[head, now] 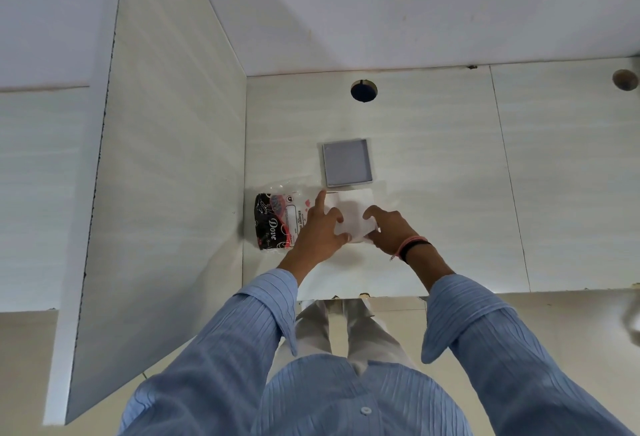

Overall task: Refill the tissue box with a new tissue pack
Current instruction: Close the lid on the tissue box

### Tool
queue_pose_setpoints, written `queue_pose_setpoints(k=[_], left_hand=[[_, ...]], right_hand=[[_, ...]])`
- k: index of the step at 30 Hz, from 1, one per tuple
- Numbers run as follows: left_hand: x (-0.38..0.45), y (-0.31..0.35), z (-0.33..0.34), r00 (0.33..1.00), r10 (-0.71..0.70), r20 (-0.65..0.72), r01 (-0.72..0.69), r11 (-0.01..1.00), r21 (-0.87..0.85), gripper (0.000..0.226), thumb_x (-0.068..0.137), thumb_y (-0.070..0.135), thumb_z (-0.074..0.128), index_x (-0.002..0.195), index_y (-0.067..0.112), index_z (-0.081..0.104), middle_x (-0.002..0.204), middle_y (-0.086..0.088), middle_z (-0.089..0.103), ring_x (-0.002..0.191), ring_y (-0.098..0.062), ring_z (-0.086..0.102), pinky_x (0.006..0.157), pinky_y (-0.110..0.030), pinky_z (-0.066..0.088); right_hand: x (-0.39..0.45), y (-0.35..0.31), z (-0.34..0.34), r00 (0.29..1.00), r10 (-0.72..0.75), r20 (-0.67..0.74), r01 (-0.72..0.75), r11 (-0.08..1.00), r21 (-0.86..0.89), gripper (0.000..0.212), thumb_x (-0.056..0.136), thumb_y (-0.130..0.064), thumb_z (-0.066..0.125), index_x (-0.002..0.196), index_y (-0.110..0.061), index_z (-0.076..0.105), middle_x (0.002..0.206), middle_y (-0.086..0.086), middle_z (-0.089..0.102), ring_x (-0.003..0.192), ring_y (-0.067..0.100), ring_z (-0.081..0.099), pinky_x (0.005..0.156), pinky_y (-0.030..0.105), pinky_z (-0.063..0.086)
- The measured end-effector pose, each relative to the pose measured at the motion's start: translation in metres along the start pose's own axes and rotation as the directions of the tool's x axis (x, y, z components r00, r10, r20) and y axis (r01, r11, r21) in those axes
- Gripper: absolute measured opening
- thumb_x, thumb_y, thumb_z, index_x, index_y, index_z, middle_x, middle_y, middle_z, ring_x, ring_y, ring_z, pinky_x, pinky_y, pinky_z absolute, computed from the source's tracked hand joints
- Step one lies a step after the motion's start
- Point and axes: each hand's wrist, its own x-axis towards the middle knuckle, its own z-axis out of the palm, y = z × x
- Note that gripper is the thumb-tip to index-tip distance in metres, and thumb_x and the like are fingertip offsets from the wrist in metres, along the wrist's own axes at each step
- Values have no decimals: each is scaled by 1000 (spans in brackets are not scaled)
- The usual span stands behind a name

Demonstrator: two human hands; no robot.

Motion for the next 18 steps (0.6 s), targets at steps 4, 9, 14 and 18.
queue_pose_setpoints(k=[4,9,14,18], left_hand=[[1,1,4,1000,-20,-23,21,999,25,39,86,27,78,118,9,64,171,-5,0,149,-36,28,108,-47,46],[2,6,12,996,-40,-78,51,989,137,39,87,28,78,118,11,63,170,-6,1,141,-38,37,94,-44,57],[3,11,3,995,-19,-95,46,957,287,48,86,33,77,125,9,63,162,-14,21,142,-40,31,107,-51,46],[6,11,-6,989,118,-84,-88,950,299,30,92,20,66,119,7,70,133,-12,54,127,-32,45,106,-43,42]], right_hand=[[2,-4,12,999,13,-49,-17,997,-69,38,90,-14,66,126,-13,56,115,22,64,100,41,65,88,44,57],[2,-5,25,998,20,-57,-26,993,-115,42,91,-13,64,130,-15,50,116,22,60,103,43,63,89,44,55],[1,-5,8,998,53,16,-52,998,-27,46,90,-21,59,135,-14,52,130,18,57,118,36,55,98,41,47],[-3,-11,3,989,-37,-140,19,992,-125,41,93,-24,55,132,-13,58,141,12,51,129,35,46,98,48,50]])
